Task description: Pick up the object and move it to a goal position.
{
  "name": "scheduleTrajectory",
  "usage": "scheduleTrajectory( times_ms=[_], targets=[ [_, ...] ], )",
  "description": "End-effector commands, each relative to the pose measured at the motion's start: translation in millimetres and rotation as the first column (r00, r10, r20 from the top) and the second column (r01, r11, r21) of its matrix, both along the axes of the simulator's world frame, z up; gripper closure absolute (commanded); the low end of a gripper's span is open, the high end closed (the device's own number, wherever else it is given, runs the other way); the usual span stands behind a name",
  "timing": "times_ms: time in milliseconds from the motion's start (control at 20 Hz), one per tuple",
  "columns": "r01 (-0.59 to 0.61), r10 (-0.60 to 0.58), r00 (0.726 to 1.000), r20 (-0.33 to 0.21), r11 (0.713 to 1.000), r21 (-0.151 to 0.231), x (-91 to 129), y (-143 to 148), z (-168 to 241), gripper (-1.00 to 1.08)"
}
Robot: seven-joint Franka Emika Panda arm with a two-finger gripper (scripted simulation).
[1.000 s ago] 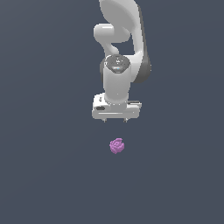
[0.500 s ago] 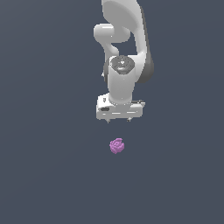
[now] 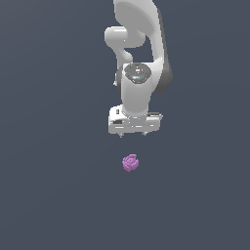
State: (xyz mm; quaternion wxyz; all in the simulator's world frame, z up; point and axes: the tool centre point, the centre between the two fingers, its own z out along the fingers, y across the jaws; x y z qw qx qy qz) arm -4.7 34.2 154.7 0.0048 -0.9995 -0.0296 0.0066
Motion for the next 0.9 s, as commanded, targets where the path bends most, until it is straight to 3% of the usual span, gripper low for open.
scheduleTrajectory(
  times_ms=[0,450,850],
  targets=[
    [0.023,-0.023,1.000,-0.001,1.000,0.000,2,0,-1,-0.92],
    [0.187,-0.187,0.982,-0.003,0.982,0.002,13,-2,-8,-0.92],
    [0.400,-0.400,0.916,-0.005,0.917,0.000,27,-4,-19,-0.92]
  ],
)
